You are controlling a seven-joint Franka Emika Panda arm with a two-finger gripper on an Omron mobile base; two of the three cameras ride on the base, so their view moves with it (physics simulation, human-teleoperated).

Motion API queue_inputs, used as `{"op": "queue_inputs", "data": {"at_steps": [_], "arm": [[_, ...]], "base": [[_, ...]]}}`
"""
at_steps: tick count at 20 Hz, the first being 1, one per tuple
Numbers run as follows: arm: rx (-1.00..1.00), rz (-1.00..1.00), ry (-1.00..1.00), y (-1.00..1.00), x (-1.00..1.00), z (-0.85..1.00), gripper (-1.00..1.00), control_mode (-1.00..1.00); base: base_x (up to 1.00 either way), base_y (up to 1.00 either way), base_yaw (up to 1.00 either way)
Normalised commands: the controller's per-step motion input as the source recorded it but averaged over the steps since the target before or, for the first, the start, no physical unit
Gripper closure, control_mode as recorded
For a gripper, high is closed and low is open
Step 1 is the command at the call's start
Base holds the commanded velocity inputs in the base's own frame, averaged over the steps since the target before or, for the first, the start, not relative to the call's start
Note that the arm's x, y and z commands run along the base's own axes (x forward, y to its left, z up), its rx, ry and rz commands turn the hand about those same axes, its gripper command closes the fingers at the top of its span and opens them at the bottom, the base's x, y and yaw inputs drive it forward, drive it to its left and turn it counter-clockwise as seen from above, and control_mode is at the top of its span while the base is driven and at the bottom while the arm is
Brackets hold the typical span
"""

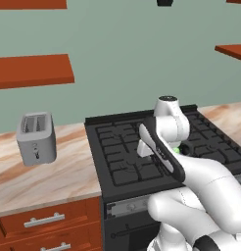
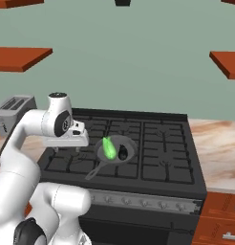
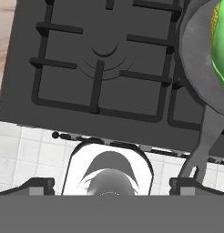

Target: Put the corn and eggplant in the pan. Then turn on the front center burner and set the heat to medium.

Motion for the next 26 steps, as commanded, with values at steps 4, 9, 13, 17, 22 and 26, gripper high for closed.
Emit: {"op": "queue_inputs", "data": {"at_steps": [4, 9, 13, 17, 22, 26], "arm": [[0.00, 0.04, 0.01, -0.36, 0.01, 0.00, -1.00, -1.00], [0.00, 0.03, 0.02, -0.58, -0.04, 0.00, -1.00, -1.00], [0.00, 0.00, 0.00, -0.69, 0.00, 0.00, -1.00, -1.00], [0.00, 0.00, 0.00, -0.58, 0.00, 0.00, -1.00, -1.00], [0.00, 0.00, 0.00, -0.50, 0.00, 0.00, -1.00, -1.00], [0.00, 0.00, -0.01, -0.47, -0.02, 0.00, -1.00, -1.00]], "base": [[0.00, 0.00, 0.00], [0.00, 0.00, 0.00], [0.00, 0.00, 0.00], [0.00, 0.00, 0.00], [0.00, 0.00, 0.00], [0.00, 0.00, 0.00]]}}
